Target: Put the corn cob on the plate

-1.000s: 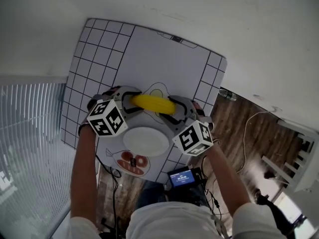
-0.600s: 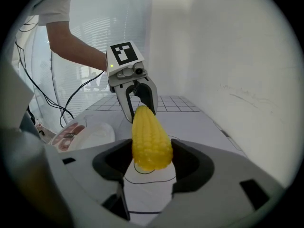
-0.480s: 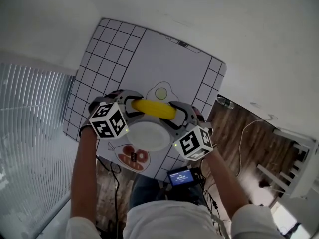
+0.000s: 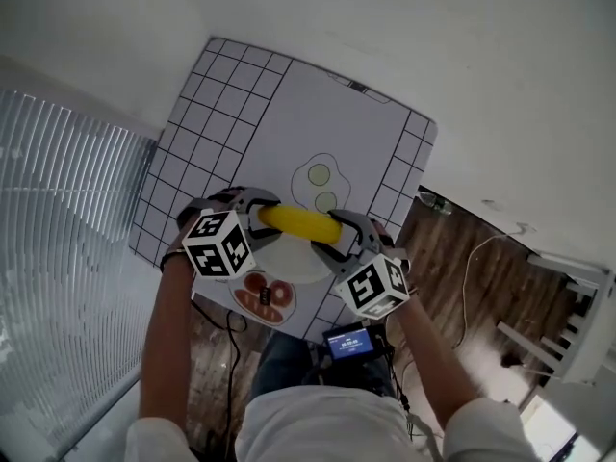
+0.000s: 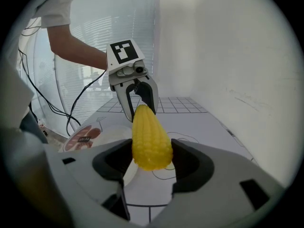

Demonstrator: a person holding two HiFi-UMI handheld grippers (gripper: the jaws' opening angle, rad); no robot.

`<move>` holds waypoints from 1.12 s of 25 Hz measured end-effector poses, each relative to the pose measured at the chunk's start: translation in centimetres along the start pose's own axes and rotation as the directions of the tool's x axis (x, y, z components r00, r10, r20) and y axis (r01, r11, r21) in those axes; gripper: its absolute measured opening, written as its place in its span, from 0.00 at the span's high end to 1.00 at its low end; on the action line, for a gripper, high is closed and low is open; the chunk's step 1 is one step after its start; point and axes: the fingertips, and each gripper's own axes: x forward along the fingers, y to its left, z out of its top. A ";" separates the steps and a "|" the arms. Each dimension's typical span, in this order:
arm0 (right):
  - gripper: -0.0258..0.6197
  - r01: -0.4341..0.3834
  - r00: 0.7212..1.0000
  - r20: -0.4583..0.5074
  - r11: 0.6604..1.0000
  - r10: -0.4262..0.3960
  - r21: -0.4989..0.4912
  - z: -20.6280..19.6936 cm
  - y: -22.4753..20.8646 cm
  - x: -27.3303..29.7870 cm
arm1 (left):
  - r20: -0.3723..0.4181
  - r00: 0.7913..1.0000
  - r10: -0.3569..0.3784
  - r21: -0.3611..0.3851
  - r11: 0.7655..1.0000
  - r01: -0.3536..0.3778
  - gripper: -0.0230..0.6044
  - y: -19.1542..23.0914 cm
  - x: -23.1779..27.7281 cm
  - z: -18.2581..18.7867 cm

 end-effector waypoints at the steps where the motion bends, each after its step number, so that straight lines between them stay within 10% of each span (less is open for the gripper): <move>1: 0.56 -0.001 1.000 -0.003 1.000 0.001 -0.002 -0.2 0.3 0.0 | -0.003 1.000 0.001 0.001 1.000 -0.001 0.60 -0.3 0.1 -0.1; 28: 0.56 -0.092 0.992 -0.085 0.996 0.093 0.016 -4.2 7.5 1.3 | -0.016 0.999 -0.050 -0.048 0.998 0.049 0.61 -7.6 2.1 -3.6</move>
